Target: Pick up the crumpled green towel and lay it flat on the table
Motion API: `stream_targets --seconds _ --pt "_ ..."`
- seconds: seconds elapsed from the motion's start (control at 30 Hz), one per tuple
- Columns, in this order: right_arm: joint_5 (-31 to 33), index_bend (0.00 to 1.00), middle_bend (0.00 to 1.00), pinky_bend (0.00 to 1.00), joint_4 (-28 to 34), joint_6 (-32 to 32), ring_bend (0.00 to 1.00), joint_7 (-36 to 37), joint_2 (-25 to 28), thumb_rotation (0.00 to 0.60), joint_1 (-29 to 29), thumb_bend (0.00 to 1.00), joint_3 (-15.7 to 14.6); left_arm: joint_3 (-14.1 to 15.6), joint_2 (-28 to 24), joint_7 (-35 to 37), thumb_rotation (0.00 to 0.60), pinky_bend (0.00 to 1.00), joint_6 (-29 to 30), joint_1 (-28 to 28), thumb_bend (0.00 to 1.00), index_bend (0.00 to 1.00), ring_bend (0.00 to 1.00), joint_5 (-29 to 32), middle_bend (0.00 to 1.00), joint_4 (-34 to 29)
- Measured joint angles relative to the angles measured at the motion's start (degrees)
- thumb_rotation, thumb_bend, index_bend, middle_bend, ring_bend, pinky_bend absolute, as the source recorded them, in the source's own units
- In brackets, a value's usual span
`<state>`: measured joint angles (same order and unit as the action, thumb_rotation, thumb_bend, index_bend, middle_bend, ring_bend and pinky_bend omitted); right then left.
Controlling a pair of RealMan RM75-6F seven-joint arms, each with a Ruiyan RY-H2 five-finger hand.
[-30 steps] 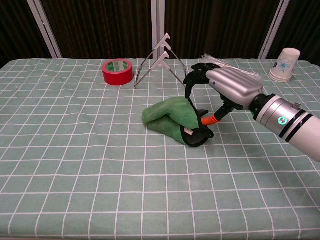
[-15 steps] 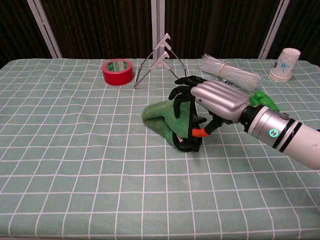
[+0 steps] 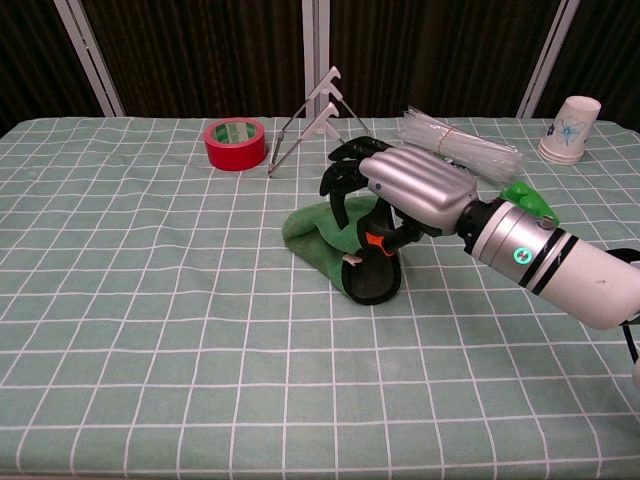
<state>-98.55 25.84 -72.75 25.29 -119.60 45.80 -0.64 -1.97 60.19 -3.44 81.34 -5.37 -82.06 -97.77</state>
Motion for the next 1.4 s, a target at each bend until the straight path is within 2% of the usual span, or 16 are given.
stream_targets --seconds 0.2,0.4,0.5,0.63,0.8,0.87,0.93,1.03,1.4 --pt "1.37 0.8 0.33 0.0 4.03 -1.4 0.12 -0.08 1.44 0.6 1.46 0.44 2.42 -1.38 0.7 2.41 0.6 0.21 -0.68 -1.93 0.09 0.22 0.11 -0.97 0.15 1.52" --pt "3.49 0.8 0.33 0.0 13.74 -1.48 0.12 -3.0 5.89 0.6 3.9 0.44 6.49 -3.61 1.93 5.12 0.6 0.21 -3.81 -6.14 0.09 0.22 0.11 -1.82 0.15 2.05" --pt "5.0 0.8 0.33 0.0 20.7 -0.53 0.11 -6.68 9.03 0.6 5.31 0.44 9.13 -5.07 3.39 7.5 0.6 0.21 -6.21 -8.78 0.09 0.22 0.11 -1.63 0.15 2.57" --pt "7.89 0.8 0.33 0.0 31.33 1.99 0.11 -15.39 13.52 0.6 7.39 0.44 13.34 -7.06 5.9 10.95 0.6 0.22 -11.1 -12.82 0.09 0.23 0.11 0.0 0.15 3.55" --pt "12.46 0.8 0.32 0.0 39.91 6.06 0.1 -26.83 17.36 0.6 10.05 0.44 18.32 -8.89 9.67 12.65 0.596 0.22 -17.39 -17.68 0.09 0.25 0.11 3.54 0.15 4.81" --pt "14.94 0.8 0.32 0.0 42.62 7.85 0.1 -30.96 18.39 0.6 11.38 0.44 20.54 -9.51 11.21 12.44 0.566 0.22 -19.53 -19.45 0.08 0.25 0.11 5.17 0.15 5.27" --pt "17.35 0.8 0.31 0.0 44.4 9.2 0.1 -34.24 18.93 0.6 12.68 0.44 22.52 -10.02 12.48 11.84 0.495 0.22 -21.49 -20.97 0.06 0.25 0.11 6.85 0.15 5.66" --pt "20.26 0.8 0.31 0.0 45.56 10.3 0.1 -37.94 18.94 0.6 14.24 0.44 24.58 -10.8 14.38 10.97 0.442 0.23 -24.67 -23.49 0.05 0.25 0.11 9.76 0.15 6.0" --pt "28.02 0.8 0.29 0.0 43.74 12.41 0.09 -49.18 15.28 0.6 18.92 0.44 27.5 -11.95 20.33 4.95 0.324 0.23 -30.46 -29.51 0.03 0.26 0.11 18.43 0.15 9.17"
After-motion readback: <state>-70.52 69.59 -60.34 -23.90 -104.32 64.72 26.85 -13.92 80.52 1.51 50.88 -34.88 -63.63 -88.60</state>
